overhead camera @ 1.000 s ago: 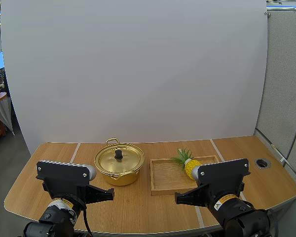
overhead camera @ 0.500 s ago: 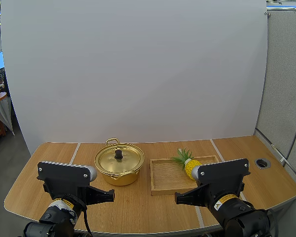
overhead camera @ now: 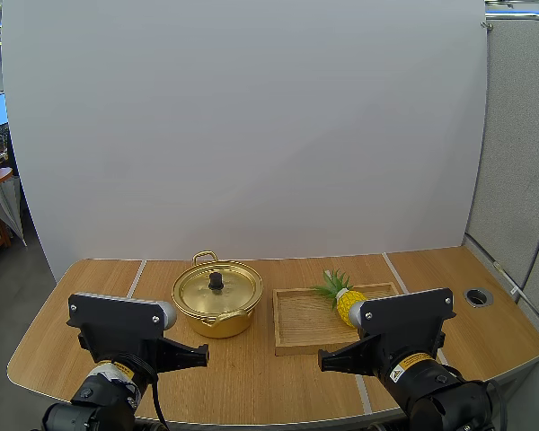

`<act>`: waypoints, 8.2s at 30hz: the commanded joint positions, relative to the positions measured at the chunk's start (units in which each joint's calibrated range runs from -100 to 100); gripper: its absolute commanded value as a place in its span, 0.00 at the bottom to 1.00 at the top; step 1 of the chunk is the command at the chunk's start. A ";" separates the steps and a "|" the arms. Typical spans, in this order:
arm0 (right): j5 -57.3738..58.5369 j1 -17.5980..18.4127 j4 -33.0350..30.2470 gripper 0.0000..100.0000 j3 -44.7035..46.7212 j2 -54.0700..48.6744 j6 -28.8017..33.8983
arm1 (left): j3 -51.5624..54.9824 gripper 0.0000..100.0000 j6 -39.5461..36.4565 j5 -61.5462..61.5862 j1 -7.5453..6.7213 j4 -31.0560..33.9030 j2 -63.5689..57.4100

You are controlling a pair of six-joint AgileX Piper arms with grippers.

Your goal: Open the pot, put the pineapple inside, and close it

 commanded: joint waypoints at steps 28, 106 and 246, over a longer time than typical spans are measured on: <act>36.06 -0.19 0.16 0.00 -39.72 -0.33 -0.15 | -42.05 0.00 -0.20 39.55 0.14 3.36 -0.21; 42.64 -0.19 -3.79 1.00 -42.48 34.69 -0.32 | -57.97 1.00 35.49 35.83 -1.98 -10.96 79.58; 43.99 -6.59 7.20 1.00 -59.00 79.56 -31.60 | -116.87 0.00 21.00 16.07 -2.91 -1.94 74.39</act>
